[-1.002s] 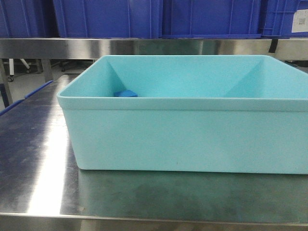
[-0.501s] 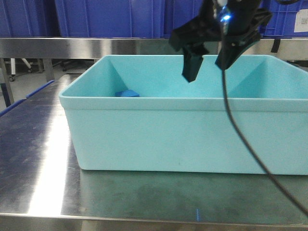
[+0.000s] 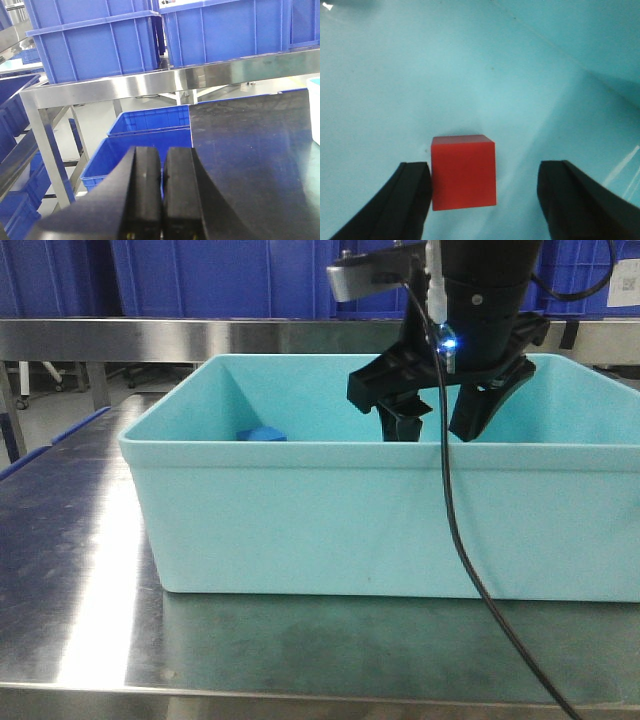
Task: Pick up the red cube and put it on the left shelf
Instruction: 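Lower the right gripper into the tub and close on the red cube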
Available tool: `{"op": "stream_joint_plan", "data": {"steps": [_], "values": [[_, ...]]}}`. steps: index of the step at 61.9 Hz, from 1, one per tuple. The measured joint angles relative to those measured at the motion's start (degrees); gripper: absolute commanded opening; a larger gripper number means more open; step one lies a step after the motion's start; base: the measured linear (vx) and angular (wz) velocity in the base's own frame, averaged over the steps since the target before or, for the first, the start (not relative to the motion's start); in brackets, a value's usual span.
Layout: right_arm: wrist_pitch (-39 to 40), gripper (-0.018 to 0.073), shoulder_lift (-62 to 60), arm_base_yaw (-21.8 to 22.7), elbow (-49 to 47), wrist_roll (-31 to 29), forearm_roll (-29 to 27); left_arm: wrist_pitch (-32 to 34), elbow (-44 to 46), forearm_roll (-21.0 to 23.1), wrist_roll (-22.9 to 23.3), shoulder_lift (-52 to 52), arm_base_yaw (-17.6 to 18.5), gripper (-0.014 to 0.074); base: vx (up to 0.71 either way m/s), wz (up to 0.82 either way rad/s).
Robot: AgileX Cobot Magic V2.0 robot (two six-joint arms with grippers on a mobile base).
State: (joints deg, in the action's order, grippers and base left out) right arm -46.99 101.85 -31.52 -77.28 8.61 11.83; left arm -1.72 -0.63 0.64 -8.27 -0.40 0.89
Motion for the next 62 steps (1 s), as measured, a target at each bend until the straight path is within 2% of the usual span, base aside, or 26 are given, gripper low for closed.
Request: {"op": "stream_joint_plan", "data": {"steps": [34,41,48,62], "values": [[0.1,0.0558,3.76,-0.56,-0.04,0.0,0.0,0.0,0.0,0.0,0.0,0.0,0.0,0.0106,0.0,0.0],[0.61,0.0534,4.95,-0.62,-0.04,0.0,0.0,0.0,0.0,0.0,0.0,0.0,0.0,0.0106,0.0,0.0],[1.6,0.0444,5.19,-0.62,-0.13,0.0,0.0,0.0,0.0,0.0,0.0,0.0,0.0,0.0106,0.0,0.0],[2.76,0.0093,5.19,-0.62,-0.13,0.0,0.11,0.0,0.0,0.0,0.0,0.0,0.0,0.0106,0.0,0.0]]}}
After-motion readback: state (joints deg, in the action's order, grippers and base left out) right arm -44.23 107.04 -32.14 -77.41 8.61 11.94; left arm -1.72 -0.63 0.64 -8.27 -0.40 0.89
